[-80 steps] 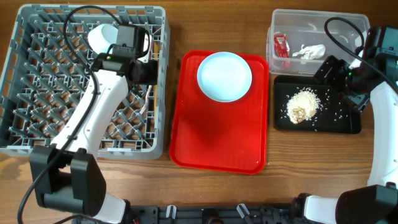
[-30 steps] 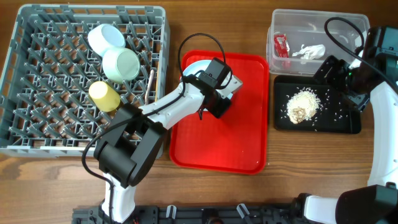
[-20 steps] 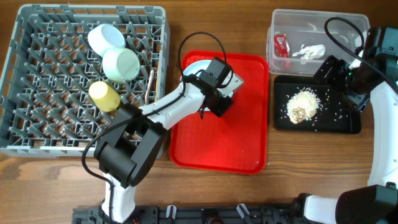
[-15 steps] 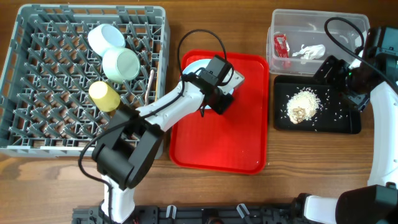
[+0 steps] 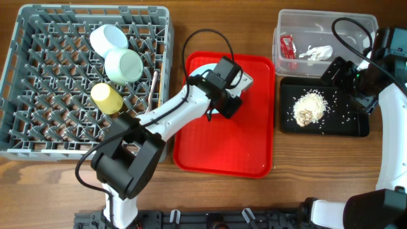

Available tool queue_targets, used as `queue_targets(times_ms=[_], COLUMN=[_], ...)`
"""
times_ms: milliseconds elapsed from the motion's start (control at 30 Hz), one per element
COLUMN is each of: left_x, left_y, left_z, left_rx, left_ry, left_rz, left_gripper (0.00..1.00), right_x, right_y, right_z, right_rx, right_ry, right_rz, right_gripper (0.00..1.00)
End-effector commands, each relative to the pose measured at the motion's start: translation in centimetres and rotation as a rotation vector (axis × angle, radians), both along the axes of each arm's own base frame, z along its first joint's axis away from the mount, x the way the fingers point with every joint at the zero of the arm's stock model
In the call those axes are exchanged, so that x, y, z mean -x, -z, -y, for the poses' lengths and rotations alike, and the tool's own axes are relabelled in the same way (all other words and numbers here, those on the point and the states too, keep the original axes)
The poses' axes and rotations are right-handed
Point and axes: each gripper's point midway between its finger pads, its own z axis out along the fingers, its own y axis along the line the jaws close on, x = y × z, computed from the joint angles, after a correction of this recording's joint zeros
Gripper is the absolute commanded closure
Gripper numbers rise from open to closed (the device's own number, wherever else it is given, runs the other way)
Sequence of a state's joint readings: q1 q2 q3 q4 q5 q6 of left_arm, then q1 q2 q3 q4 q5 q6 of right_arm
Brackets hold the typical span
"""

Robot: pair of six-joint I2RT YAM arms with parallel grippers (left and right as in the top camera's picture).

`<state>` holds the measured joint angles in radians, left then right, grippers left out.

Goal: Sort waste into correct bins and load items into the dishwasher rack
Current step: 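Grasp the white plate rim on the red tray with the left gripper, then lift the white plate and stand it upright in the rack's right side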

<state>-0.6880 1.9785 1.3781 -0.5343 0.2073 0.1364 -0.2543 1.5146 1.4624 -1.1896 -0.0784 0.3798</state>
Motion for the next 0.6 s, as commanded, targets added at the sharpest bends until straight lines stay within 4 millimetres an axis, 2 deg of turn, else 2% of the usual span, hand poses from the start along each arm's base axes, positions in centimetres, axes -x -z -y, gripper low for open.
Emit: queue_targets(times_ms=[0, 67, 100, 233, 333, 367, 400, 467, 567], left_x=[1.9, 2.1, 2.2, 2.2, 2.2, 2.2, 2.1, 1.6, 1.0], left_y=[3.1, 4.2, 4.6, 5.7, 5.8, 5.8, 5.8, 5.9, 5.6], left_z=[-0.3, -0.5, -0.5, -0.9, -0.9, -0.9, -1.0, -1.4, -1.6], left_rx=[-0.050, -0.073, -0.080, -0.107, -0.108, -0.108, -0.114, -0.140, -0.157], left_ry=[0.010, 0.009, 0.010, 0.004, 0.006, 0.006, 0.003, -0.012, -0.025], left_rz=[-0.064, -0.079, -0.085, -0.091, -0.092, -0.092, -0.086, -0.059, -0.031], left_gripper=[0.96, 0.94, 0.83, 0.70, 0.70, 0.74, 0.78, 0.96, 0.96], right_x=[-0.1, -0.1, -0.1, -0.1, -0.1, -0.1, -0.1, -0.1, -0.1], right_y=[-0.2, -0.2, -0.2, -0.2, -0.2, -0.2, -0.2, -0.2, -0.2], right_z=[-0.1, -0.1, -0.1, -0.1, -0.1, -0.1, -0.1, -0.1, -0.1], right_rx=[-0.005, -0.005, -0.005, -0.005, -0.005, -0.005, -0.005, -0.005, -0.005], right_ry=[-0.016, -0.016, -0.016, -0.016, -0.016, -0.016, -0.016, -0.016, -0.016], right_rz=[0.008, 0.007, 0.007, 0.007, 0.007, 0.007, 0.007, 0.007, 0.007], right_gripper=[0.00, 0.00, 0.00, 0.00, 0.00, 0.00, 0.00, 0.00, 0.00])
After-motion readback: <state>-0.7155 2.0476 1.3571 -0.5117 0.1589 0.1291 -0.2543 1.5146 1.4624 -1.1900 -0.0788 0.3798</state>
